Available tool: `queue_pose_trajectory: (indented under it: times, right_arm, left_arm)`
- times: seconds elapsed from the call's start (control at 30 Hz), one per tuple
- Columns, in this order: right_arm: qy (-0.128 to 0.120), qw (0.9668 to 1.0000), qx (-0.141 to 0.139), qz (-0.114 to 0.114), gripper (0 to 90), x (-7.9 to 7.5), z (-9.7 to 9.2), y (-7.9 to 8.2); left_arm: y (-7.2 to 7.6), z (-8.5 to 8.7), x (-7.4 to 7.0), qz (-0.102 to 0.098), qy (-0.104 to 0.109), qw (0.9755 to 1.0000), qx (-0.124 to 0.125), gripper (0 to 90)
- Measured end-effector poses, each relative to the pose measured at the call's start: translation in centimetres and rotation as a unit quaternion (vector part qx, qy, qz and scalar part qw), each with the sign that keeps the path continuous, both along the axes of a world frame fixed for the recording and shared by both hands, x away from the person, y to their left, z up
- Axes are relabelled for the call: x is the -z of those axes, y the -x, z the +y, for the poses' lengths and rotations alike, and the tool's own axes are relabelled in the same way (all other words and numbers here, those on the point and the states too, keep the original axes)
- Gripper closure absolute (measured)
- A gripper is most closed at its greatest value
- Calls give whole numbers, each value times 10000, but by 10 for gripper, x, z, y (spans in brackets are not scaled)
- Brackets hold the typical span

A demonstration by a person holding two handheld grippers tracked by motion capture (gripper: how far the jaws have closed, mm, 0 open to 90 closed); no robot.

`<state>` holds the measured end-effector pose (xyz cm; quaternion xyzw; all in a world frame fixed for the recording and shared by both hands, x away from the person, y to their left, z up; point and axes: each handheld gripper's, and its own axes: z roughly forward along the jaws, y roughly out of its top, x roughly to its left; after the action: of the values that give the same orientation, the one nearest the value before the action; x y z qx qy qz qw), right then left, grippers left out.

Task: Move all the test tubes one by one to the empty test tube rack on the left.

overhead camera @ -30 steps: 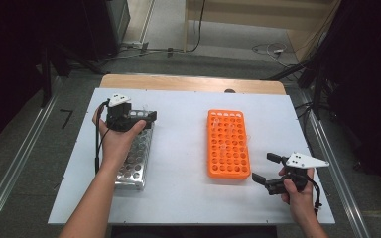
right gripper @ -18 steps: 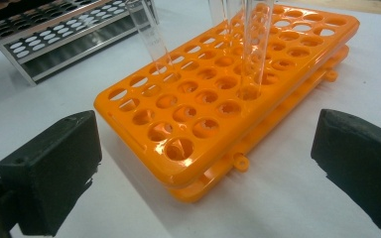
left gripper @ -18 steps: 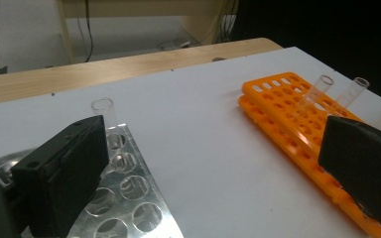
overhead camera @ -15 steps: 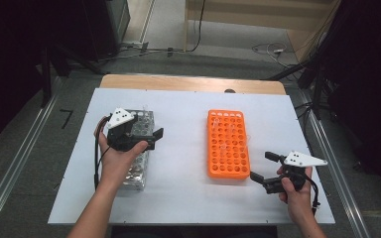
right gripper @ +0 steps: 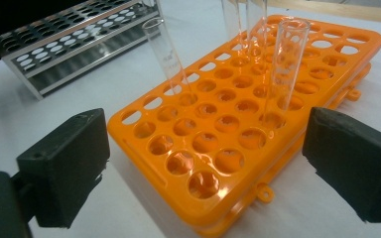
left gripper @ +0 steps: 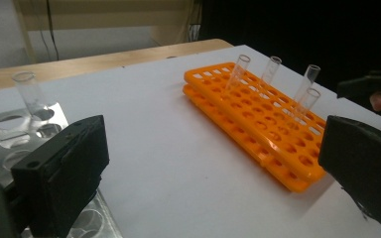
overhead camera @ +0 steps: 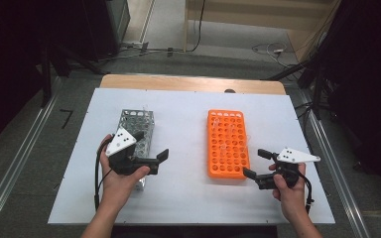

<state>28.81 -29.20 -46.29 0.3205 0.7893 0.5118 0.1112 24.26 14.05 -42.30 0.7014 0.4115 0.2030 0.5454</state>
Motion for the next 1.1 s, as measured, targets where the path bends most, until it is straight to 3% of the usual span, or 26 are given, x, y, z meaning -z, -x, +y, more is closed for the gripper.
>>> queue_pose_trajectory:
  times: [0.1,0.27,0.6,0.8,1.1]
  right_arm:
    - [8,9998,151,121,94,1,3,-8]
    - [165,9976,637,217,296,2,6,-24]
    - [491,9959,721,240,584,10,18,-45]
    - [625,9959,650,82,696,12,22,-49]
    - [314,9970,693,146,740,16,17,-51]
  left_arm:
    - [4,-7,3,-6,9,10000,96,0]
    - [7,-17,7,21,-65,9997,236,0]
    - [7,-20,9,60,-83,9996,266,0]
    - [7,-21,9,53,-67,9996,259,0]
    - [7,-24,10,54,-75,9994,335,0]
